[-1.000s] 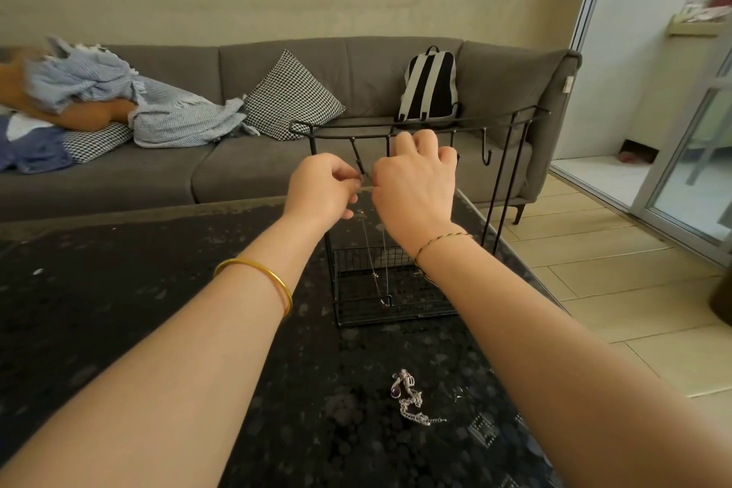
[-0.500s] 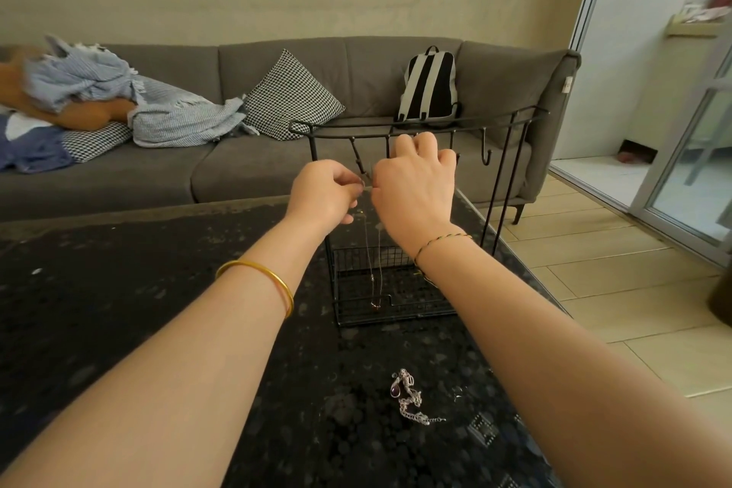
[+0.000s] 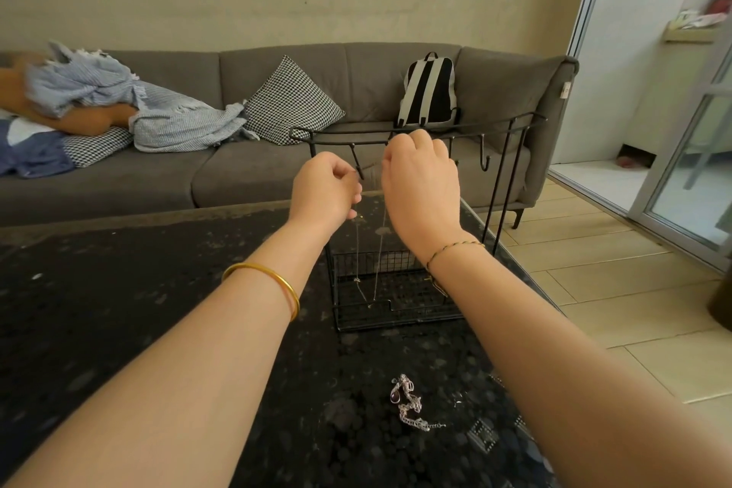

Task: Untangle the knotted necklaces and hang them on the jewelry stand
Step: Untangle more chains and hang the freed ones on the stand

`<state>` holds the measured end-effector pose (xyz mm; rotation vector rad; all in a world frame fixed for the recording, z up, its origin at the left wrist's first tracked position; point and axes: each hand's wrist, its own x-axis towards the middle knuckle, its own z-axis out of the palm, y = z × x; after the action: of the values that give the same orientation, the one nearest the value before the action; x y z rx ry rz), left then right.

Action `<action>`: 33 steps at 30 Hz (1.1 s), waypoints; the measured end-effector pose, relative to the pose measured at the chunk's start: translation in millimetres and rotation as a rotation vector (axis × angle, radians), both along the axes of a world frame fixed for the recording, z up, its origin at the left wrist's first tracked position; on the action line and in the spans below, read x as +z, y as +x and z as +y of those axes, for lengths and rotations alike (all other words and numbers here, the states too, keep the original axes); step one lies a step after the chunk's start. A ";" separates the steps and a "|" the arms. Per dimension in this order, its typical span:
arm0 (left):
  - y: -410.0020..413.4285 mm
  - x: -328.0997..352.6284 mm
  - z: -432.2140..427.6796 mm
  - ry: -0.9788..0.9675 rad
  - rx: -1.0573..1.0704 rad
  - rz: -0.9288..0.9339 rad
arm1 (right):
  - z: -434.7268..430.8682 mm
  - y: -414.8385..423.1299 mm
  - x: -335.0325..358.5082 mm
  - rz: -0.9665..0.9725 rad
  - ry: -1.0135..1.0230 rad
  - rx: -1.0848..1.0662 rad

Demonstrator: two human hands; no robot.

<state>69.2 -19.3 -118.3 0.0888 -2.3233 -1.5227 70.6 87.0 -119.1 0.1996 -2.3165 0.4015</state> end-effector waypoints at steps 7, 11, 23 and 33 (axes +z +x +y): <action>1.4 1.9 0.0 -0.136 0.035 0.101 | 9.4 5.7 10.5 -0.089 0.120 -0.123; 1.2 -2.3 -2.0 -0.193 0.025 0.074 | 13.2 9.5 7.5 -0.123 0.250 -0.155; 0.6 -8.6 -2.9 -0.171 0.007 0.052 | 11.2 13.7 2.3 -0.093 0.312 -0.176; 38.4 -38.1 1.3 -0.080 0.064 0.034 | 36.7 47.7 -27.3 -0.066 0.096 -0.101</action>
<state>107.6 -18.0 -156.3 0.1144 -2.3284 -1.3881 118.3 123.7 -146.4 0.1166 -2.4011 0.2499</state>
